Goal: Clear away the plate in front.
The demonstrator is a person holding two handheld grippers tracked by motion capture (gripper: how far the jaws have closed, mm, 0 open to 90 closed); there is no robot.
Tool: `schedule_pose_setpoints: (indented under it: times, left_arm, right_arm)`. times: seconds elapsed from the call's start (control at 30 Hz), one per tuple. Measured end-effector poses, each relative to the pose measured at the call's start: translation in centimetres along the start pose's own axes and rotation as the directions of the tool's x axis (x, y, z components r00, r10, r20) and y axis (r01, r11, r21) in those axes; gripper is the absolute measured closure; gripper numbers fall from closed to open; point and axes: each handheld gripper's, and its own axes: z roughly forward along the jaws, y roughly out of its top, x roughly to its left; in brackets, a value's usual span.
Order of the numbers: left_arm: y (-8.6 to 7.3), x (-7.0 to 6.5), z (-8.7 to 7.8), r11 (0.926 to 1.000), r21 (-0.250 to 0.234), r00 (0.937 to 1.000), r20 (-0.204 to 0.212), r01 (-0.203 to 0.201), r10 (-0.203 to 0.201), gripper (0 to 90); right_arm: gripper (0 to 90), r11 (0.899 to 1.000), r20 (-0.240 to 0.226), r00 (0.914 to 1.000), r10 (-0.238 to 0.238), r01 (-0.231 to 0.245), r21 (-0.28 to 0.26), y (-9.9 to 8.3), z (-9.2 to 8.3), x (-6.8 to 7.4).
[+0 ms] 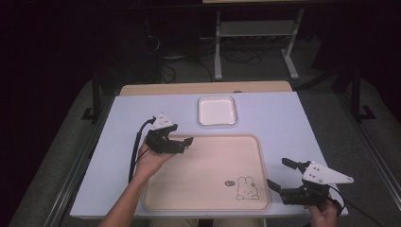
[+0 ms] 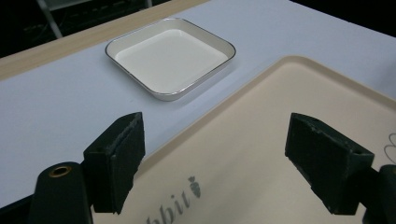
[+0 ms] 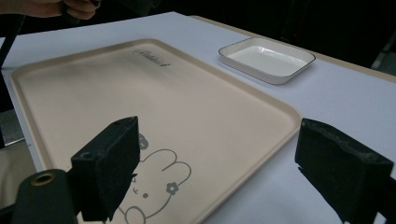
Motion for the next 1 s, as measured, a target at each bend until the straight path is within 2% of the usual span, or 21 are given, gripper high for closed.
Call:
schedule_pose_setpoints:
  times: [0.17,0.27,0.37,0.63,0.77,0.93,1.0]
  left_arm:
    - [1.3,0.0,1.2,0.9991,0.032,0.9996,0.004,-0.028,0.028,22.1]
    - [2.2,0.0,1.6,0.9994,0.024,0.9995,0.019,-0.025,0.025,23.0]
    - [2.9,0.0,2.2,0.9986,0.040,0.9991,0.028,-0.034,0.033,25.1]
    - [4.2,0.2,3.6,0.9962,0.071,0.9986,0.023,-0.050,0.048,26.2]
    - [4.8,0.6,4.6,0.9960,0.082,0.9992,0.025,-0.034,0.032,25.9]
    - [6.0,1.6,6.3,0.9922,0.123,0.9987,0.043,0.022,-0.028,27.8]
    - [6.4,1.9,6.7,0.9913,0.129,0.9986,0.040,0.028,-0.034,27.8]
  right_arm:
    - [13.1,1.000,-0.005,1.0000,-0.003,0.003,0.005,0.0,0.1,0.0]
    - [13.1,1.000,-0.008,0.9999,-0.015,0.015,0.012,0.1,0.2,0.1]
    - [13.1,1.000,-0.008,0.9998,-0.019,0.020,0.013,0.1,0.3,0.2]
    - [13.1,1.000,-0.015,0.9996,-0.022,0.022,0.011,0.2,0.6,0.0]
    - [13.1,1.000,-0.017,0.9996,-0.025,0.025,0.010,0.3,0.6,-0.1]
    - [13.1,1.000,-0.011,0.9998,-0.014,0.014,0.002,0.2,0.4,-0.2]
    - [13.1,1.000,-0.011,0.9998,-0.016,0.016,0.004,0.2,0.4,-0.3]
